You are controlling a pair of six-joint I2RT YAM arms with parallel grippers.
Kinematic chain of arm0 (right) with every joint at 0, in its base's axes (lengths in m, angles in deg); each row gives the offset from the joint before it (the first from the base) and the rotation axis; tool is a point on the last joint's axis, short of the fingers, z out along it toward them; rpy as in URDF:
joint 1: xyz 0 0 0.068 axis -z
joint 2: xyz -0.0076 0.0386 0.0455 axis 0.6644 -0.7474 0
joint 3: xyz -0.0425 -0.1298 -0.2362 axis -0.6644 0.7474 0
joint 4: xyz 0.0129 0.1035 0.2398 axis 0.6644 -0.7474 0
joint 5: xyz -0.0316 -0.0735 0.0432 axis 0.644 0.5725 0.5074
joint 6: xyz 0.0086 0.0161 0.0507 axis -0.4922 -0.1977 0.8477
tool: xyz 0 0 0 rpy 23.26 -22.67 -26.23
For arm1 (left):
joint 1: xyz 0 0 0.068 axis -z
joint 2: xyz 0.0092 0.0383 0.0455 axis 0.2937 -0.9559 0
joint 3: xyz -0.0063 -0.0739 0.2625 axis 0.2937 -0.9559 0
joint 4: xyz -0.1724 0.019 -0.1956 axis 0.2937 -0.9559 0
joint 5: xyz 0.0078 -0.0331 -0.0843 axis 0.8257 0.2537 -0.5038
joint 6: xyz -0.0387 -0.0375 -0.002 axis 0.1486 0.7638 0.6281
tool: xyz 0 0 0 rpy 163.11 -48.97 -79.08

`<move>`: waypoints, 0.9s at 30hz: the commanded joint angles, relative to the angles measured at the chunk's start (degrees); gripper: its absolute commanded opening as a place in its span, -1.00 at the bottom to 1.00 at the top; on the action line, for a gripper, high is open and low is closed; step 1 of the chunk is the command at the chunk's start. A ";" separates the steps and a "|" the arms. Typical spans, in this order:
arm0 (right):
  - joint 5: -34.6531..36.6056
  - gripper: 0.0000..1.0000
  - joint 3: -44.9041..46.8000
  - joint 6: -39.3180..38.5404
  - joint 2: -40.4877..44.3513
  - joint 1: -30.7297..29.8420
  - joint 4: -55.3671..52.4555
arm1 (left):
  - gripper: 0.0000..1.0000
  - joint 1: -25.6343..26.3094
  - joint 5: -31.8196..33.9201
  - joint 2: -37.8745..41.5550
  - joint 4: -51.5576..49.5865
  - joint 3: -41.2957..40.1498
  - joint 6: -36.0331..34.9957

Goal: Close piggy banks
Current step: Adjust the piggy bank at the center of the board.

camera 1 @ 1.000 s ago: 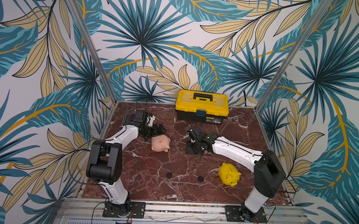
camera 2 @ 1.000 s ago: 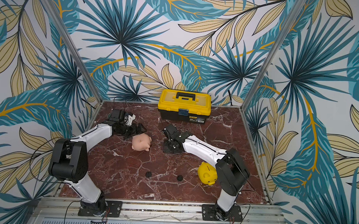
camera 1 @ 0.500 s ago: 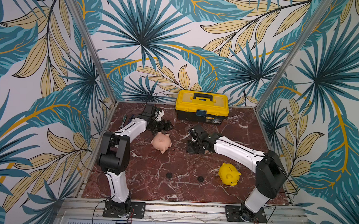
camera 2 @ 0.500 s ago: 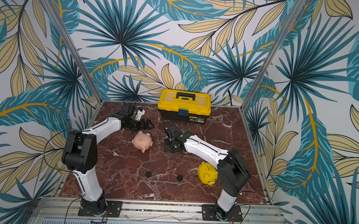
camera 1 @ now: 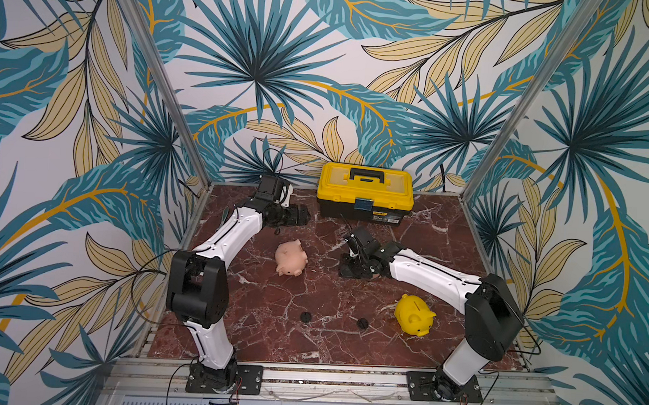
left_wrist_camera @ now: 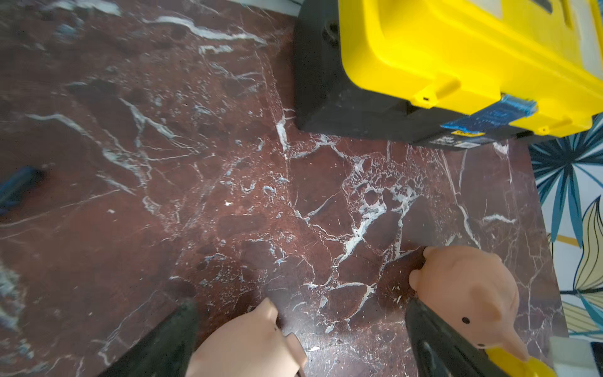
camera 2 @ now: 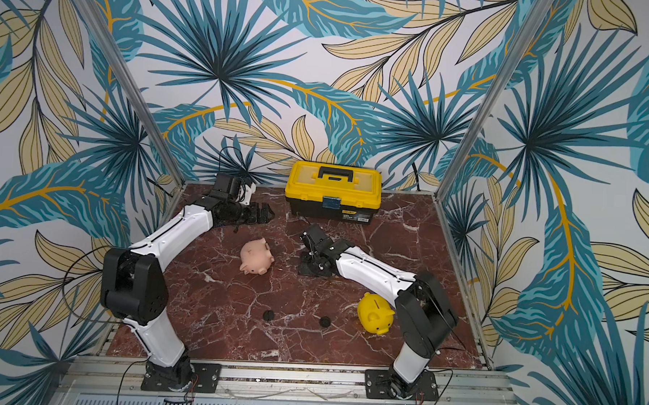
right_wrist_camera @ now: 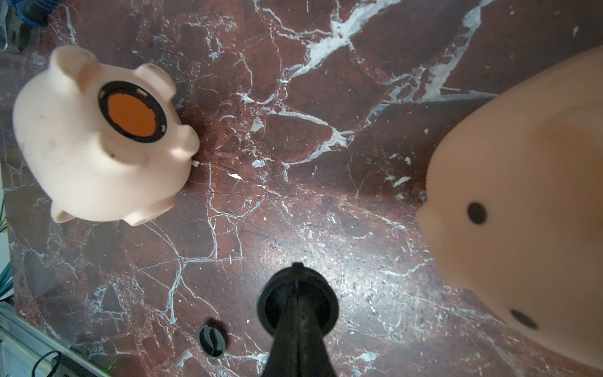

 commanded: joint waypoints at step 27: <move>-8.12 -1.00 18.31 -12.00 11.23 4.30 26.35 | 0.99 -1.71 -6.24 -0.44 -11.65 -7.48 -12.17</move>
